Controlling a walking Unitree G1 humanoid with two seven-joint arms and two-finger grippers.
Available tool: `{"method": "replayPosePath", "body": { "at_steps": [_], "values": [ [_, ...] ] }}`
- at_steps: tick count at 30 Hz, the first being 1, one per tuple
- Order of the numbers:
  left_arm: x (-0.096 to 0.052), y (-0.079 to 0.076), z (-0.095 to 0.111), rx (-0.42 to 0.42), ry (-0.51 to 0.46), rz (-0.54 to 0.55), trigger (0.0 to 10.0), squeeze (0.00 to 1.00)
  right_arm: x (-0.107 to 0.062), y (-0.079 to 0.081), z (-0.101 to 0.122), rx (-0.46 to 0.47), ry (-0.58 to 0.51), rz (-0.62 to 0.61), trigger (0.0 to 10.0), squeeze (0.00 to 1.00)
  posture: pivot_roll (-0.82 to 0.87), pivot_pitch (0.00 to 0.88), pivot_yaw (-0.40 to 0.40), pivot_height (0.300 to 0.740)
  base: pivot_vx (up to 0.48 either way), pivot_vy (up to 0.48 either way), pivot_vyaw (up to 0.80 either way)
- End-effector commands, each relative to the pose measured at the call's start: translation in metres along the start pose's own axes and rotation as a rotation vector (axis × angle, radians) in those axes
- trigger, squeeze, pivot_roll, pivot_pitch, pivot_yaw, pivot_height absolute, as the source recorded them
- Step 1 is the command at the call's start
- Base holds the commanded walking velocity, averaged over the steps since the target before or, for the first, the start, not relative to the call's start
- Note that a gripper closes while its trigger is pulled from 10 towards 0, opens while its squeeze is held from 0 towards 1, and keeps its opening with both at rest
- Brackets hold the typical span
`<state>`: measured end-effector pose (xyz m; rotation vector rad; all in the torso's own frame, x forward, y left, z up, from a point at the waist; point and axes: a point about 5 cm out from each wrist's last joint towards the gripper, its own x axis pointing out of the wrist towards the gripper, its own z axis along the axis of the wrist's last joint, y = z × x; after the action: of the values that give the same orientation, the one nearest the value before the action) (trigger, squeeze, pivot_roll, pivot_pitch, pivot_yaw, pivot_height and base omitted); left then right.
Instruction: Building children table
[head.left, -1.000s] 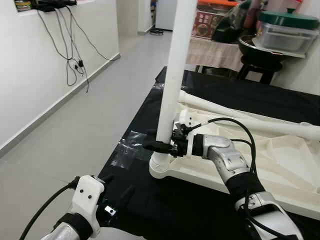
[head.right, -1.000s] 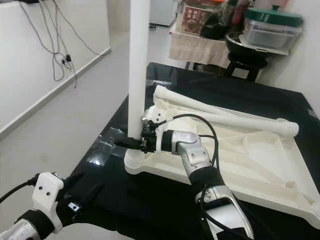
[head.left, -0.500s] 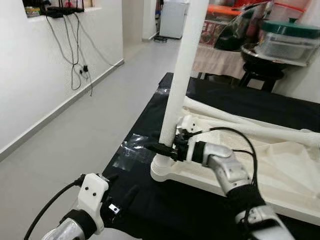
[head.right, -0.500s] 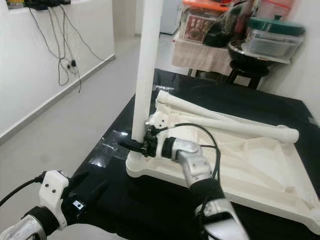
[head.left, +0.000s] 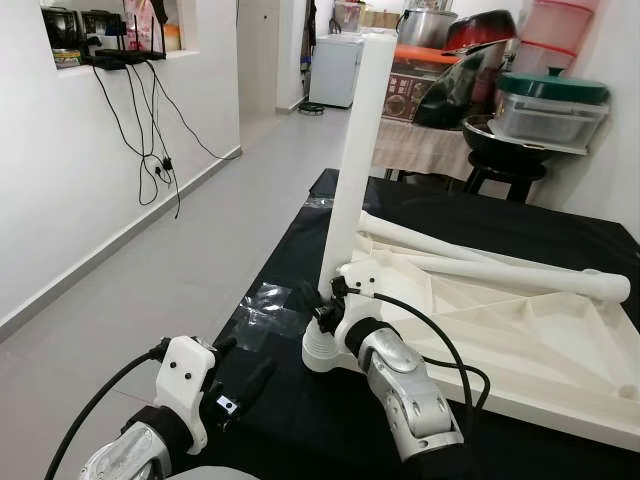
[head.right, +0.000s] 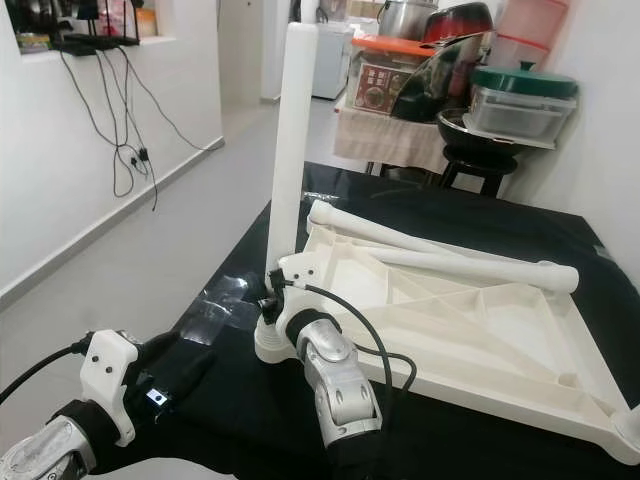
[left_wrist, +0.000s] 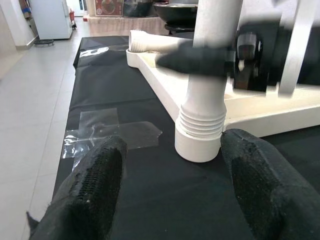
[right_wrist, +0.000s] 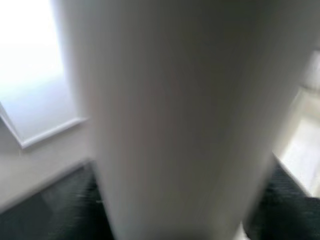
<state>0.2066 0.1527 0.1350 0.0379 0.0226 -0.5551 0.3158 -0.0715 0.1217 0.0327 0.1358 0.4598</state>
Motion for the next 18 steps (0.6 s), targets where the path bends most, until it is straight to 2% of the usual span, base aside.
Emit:
{"method": "replayPosePath", "body": {
  "at_steps": [1,2,5,6,7,8,9,10,11,13,15,16,18],
  "values": [
    [0.004,0.001,-0.002,-0.013,-0.009,0.008,10.0,0.0,0.001,0.01,0.004,0.022,-0.007,0.119,10.0,1.0,0.11,0.0,-0.079,0.74,0.0,0.0,0.0],
    [0.006,0.001,-0.002,-0.02,-0.011,0.008,10.0,0.0,0.001,0.015,0.015,0.029,-0.048,0.226,10.0,1.0,0.12,0.0,-0.083,0.74,0.0,0.0,0.0],
    [0.006,0.001,-0.002,-0.02,-0.011,0.008,10.0,0.0,0.001,0.015,0.015,0.029,-0.048,0.226,10.0,1.0,0.12,0.0,-0.083,0.74,0.0,0.0,0.0],
    [0.009,0.001,-0.003,-0.03,-0.011,0.002,10.0,0.0,-0.003,0.015,0.033,-0.041,-0.1,0.485,10.0,0.0,0.12,0.0,-0.088,0.74,0.0,0.0,0.0],
    [0.009,0.001,-0.003,-0.03,-0.011,0.002,10.0,0.0,-0.003,0.015,0.033,-0.041,-0.1,0.485,10.0,0.0,0.12,0.0,-0.088,0.74,0.0,0.0,0.0],
    [0.011,0.001,-0.004,-0.034,-0.011,-0.002,10.0,0.0,-0.006,0.012,0.039,-0.097,-0.105,0.611,10.0,0.0,0.12,0.0,-0.091,0.74,0.0,0.0,0.0],
    [0.011,0.001,-0.004,-0.034,-0.011,-0.002,10.0,0.0,-0.006,0.012,0.039,-0.097,-0.105,0.611,10.0,0.0,0.12,0.0,-0.091,0.74,0.0,0.0,0.0],
    [0.012,0.001,-0.004,-0.036,-0.01,-0.005,10.0,0.0,-0.01,0.006,0.043,-0.141,-0.087,0.738,10.0,0.0,0.13,0.0,-0.096,0.74,0.0,0.0,0.0],
    [0.014,0.001,-0.005,-0.038,-0.011,-0.007,10.0,0.0,-0.008,-0.002,0.047,-0.157,-0.068,0.807,10.0,0.0,0.13,0.0,-0.099,0.74,0.0,0.0,0.0],
    [0.014,0.0,-0.005,-0.038,-0.012,-0.008,10.0,0.0,-0.006,-0.008,0.049,-0.155,-0.059,0.827,10.0,0.0,0.13,0.0,-0.099,0.74,0.0,0.0,0.0],
    [0.016,0.0,-0.006,-0.038,-0.015,-0.007,10.0,0.0,0.0,-0.02,0.055,-0.131,-0.049,0.853,10.0,0.0,0.14,0.0,-0.113,0.74,0.0,0.0,0.0],
    [0.016,0.0,-0.006,-0.038,-0.015,-0.007,10.0,0.0,0.0,-0.02,0.055,-0.131,-0.049,0.853,10.0,0.0,0.14,0.0,-0.113,0.74,0.0,0.0,0.0],
    [0.017,0.0,-0.006,-0.037,-0.017,-0.006,10.0,0.0,0.007,-0.03,0.06,-0.129,-0.036,0.836,10.0,0.0,0.14,0.0,-0.114,0.74,0.0,0.0,0.0]
  ]
}}
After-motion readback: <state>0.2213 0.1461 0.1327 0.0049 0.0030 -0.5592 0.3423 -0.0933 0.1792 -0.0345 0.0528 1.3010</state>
